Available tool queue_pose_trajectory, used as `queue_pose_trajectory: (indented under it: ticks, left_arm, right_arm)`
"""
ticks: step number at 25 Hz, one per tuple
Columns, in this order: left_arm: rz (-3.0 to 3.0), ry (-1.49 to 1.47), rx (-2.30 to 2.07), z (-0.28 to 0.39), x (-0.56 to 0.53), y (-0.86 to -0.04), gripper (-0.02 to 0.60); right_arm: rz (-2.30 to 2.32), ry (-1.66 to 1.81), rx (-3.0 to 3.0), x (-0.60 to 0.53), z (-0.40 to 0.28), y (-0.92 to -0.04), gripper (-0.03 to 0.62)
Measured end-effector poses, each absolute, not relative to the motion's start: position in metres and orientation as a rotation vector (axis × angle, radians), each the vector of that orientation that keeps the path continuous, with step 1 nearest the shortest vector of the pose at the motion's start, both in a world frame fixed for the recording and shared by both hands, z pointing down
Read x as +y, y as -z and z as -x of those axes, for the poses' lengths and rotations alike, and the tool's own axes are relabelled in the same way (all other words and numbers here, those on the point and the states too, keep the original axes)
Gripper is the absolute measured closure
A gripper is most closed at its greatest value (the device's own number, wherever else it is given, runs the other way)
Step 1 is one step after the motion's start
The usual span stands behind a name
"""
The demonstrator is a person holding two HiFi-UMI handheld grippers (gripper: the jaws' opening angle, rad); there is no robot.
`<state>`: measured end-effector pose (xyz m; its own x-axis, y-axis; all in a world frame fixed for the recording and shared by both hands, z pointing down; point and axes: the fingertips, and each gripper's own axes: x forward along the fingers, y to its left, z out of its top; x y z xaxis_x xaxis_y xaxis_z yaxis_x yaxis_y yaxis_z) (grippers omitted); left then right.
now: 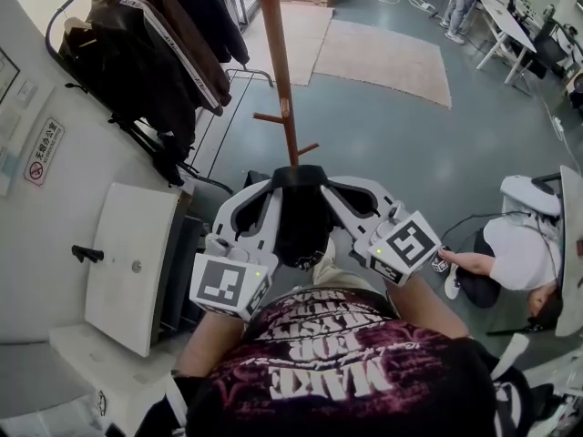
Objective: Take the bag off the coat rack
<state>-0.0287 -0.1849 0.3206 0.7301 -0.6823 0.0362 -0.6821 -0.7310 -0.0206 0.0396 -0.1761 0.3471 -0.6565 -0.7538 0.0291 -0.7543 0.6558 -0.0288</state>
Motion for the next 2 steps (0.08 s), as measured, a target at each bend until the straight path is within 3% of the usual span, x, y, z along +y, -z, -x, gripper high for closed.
queue_pose_trajectory:
  ticks: [2]
  left_arm:
    - [2.913, 0.07, 1.169, 0.031, -0.1896, -0.3213, 0.574]
  right_arm:
    - [-1.281, -0.062, -2.848, -0.1814, -0.0372, -0.348, 0.586]
